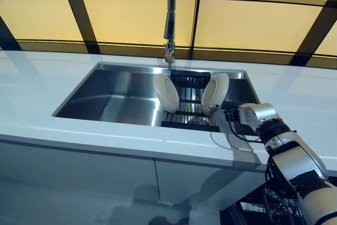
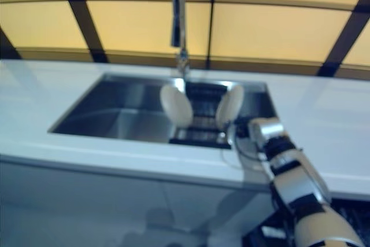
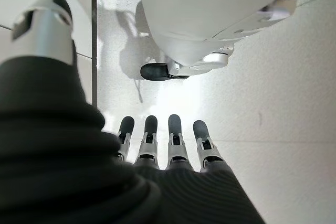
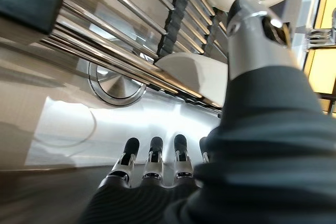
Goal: Take plates into dishwasher
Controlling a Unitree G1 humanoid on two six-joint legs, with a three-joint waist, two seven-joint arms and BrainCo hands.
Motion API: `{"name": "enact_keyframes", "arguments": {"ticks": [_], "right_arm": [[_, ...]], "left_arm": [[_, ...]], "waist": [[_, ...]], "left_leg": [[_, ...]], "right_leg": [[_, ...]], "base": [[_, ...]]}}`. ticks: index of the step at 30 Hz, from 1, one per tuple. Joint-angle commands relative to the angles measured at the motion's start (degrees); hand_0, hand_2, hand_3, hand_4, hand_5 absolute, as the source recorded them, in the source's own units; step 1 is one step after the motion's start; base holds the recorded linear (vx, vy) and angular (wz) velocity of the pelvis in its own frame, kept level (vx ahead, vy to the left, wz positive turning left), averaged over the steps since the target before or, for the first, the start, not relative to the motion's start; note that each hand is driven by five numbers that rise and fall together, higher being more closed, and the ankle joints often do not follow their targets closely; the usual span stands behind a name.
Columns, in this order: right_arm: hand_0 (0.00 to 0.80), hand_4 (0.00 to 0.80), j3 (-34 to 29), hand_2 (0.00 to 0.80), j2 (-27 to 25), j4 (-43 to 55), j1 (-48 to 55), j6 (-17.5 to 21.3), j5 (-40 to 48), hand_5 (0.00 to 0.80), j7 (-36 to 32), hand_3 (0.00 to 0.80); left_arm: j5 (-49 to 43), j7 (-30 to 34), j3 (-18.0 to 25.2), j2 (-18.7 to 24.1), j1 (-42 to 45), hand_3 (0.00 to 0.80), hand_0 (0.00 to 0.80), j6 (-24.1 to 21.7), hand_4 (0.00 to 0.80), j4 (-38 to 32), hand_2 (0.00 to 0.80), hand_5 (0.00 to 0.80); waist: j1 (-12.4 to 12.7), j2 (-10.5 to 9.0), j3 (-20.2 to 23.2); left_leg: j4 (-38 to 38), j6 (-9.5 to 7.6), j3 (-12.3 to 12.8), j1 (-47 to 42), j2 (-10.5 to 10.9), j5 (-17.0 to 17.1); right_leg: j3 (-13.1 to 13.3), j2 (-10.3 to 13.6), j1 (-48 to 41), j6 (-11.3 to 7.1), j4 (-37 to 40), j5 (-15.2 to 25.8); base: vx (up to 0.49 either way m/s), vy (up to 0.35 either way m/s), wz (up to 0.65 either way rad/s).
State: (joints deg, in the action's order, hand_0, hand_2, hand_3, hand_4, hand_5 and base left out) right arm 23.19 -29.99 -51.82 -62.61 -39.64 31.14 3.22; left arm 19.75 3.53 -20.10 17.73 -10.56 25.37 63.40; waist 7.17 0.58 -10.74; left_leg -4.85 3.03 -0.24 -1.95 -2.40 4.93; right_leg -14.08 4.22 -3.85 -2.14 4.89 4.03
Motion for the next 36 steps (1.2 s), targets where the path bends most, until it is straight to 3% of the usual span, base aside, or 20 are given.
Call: {"name": "enact_keyframes", "arguments": {"ticks": [1,9,25,26,27,29,36], "right_arm": [[0.000,0.000,3.5,0.000,-1.9,1.2,-8.4,3.1,0.3,0.000,2.4,0.000],[0.000,0.000,4.9,0.000,-3.5,1.6,-12.3,6.0,3.1,0.000,6.1,0.000],[0.000,0.000,6.1,0.000,-6.0,1.7,-17.8,11.2,6.5,0.000,11.8,0.000],[0.154,0.154,6.1,0.154,-6.1,1.9,-18.0,11.5,6.2,0.154,12.2,0.154],[0.395,0.395,6.2,0.395,-6.3,2.1,-18.2,11.3,5.9,0.395,12.5,0.395],[0.800,0.800,6.5,0.800,-6.8,2.4,-18.4,10.7,5.4,0.800,13.5,0.800],[0.800,0.800,7.7,0.800,-8.0,0.4,-19.7,10.5,1.5,0.800,12.6,0.800]], "left_arm": [[2.5,-1.2,-3.5,0.0,-5.7,0.000,0.000,0.8,0.000,2.7,0.000,0.000],[4.5,-2.0,-3.0,0.4,-6.7,0.000,0.000,-0.3,0.000,2.1,0.000,0.000],[6.3,-2.2,-2.4,0.3,-5.0,0.000,0.000,-2.4,0.000,2.2,0.000,0.000],[6.4,-2.1,-2.4,0.4,-4.8,0.000,0.000,-2.6,0.000,2.0,0.000,0.000],[6.4,-2.0,-2.4,0.5,-4.7,0.000,0.000,-2.8,0.000,2.0,0.000,0.000],[6.1,-1.8,-2.2,0.7,-4.4,0.000,0.000,-3.0,0.000,1.8,0.000,0.000],[5.5,-1.2,-2.3,0.8,-3.7,0.000,0.000,-3.5,0.000,1.9,0.000,0.000]], "waist": [[0.8,-2.23,-1.2],[1.1,-1.71,-3.9],[1.6,-0.38,-5.2],[1.6,-0.32,-5.3],[1.6,-0.31,-5.4],[1.7,-0.30,-5.4],[1.9,-0.20,-5.1]], "left_leg": [[-0.1,0.88,0.1,0.9,-0.2,-1.8],[-0.1,1.20,-0.5,3.6,-0.3,-0.8],[-0.1,1.44,-1.3,5.0,-0.3,-0.1],[-0.1,1.46,-1.3,5.1,-0.3,0.0],[-0.1,1.47,-1.3,5.2,-0.3,0.0],[-0.1,1.48,-1.3,5.2,-0.2,0.0],[-0.1,1.45,-1.2,4.7,-0.1,-0.1]], "right_leg": [[1.7,4.9,0.5,-4.75,-0.4,0.5],[1.1,4.8,3.0,-4.55,-0.8,1.0],[-0.2,5.1,4.7,-3.88,-1.9,0.8],[-0.2,5.1,4.9,-3.90,-1.9,0.8],[-0.2,5.1,5.0,-3.91,-2.0,0.8],[-0.4,5.2,5.0,-3.94,-2.1,0.8],[-0.7,5.6,4.8,-3.95,-2.3,0.8]], "base": [[-0.099,0.014,0.04],[-0.092,0.001,0.05],[-0.010,0.010,0.03],[-0.027,0.013,0.07],[-0.023,0.011,0.05],[-0.002,0.012,0.05],[0.004,0.003,0.01]]}}
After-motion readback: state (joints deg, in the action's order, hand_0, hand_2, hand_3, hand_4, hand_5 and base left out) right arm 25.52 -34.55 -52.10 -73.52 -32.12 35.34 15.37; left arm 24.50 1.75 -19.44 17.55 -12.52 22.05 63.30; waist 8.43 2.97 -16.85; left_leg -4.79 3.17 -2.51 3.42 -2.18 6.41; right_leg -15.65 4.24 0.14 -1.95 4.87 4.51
